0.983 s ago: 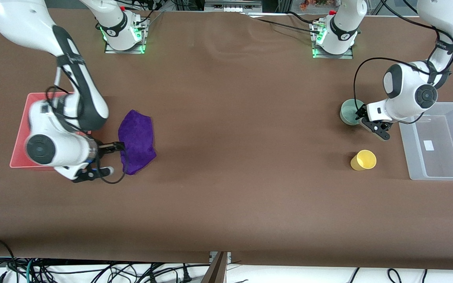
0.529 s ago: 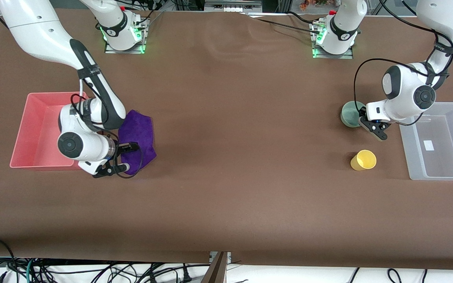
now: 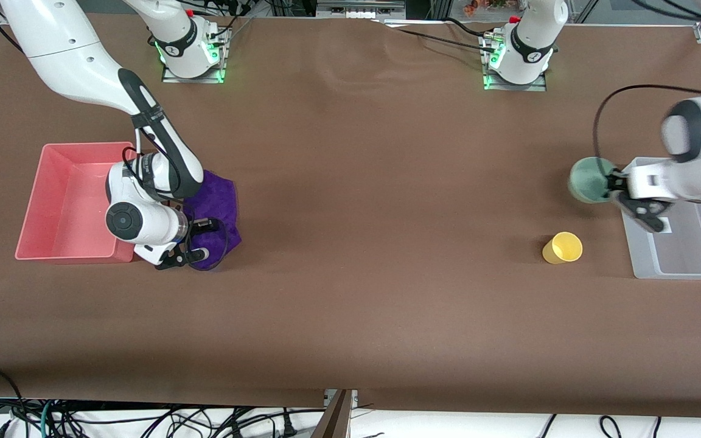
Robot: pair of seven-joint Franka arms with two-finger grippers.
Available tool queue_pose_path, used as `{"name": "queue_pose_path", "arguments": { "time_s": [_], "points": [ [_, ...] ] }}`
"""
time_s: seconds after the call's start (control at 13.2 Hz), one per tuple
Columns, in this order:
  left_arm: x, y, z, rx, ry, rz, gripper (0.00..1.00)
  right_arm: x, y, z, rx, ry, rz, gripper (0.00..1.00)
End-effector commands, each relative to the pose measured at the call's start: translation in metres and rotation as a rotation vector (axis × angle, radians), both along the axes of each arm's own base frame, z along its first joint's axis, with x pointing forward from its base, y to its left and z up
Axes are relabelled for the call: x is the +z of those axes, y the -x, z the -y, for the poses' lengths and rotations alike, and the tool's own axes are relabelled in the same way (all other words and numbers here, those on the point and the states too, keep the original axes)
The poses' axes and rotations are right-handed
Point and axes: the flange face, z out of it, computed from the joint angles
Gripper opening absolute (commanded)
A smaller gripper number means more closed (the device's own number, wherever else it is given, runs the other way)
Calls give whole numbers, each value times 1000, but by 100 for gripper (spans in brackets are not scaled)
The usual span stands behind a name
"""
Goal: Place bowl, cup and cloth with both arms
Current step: 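Carry the green bowl into the clear bin with the left gripper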
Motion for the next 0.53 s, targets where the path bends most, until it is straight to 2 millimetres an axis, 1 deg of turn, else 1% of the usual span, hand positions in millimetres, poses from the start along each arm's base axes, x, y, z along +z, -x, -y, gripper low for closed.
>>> {"name": "queue_pose_path", "arguments": {
  "time_s": [0.0, 0.08, 0.15, 0.23, 0.3, 0.38, 0.45],
  "points": [
    [35, -32, -67, 55, 8, 24, 0, 7, 2, -13, 2, -15, -8, 0],
    [37, -34, -100, 95, 2, 45, 0, 13, 0, -13, 4, -15, -6, 0],
    [28, -36, -129, 131, 4, 50, 0, 26, -6, -12, 8, -14, -2, 0],
    [13, -35, -155, 153, 11, 47, 0, 38, -10, -11, 7, -6, -24, 0],
    [-9, -35, -175, 165, 23, 32, 0, 57, -17, -10, 8, 1, -42, 0],
    [-31, -33, -196, 168, 10, 34, 0, 80, -24, -7, 6, 11, -65, 0],
    [-48, -28, -221, 194, -14, 79, 0, 110, -31, -3, 8, 21, -92, 0]
  ]
}}
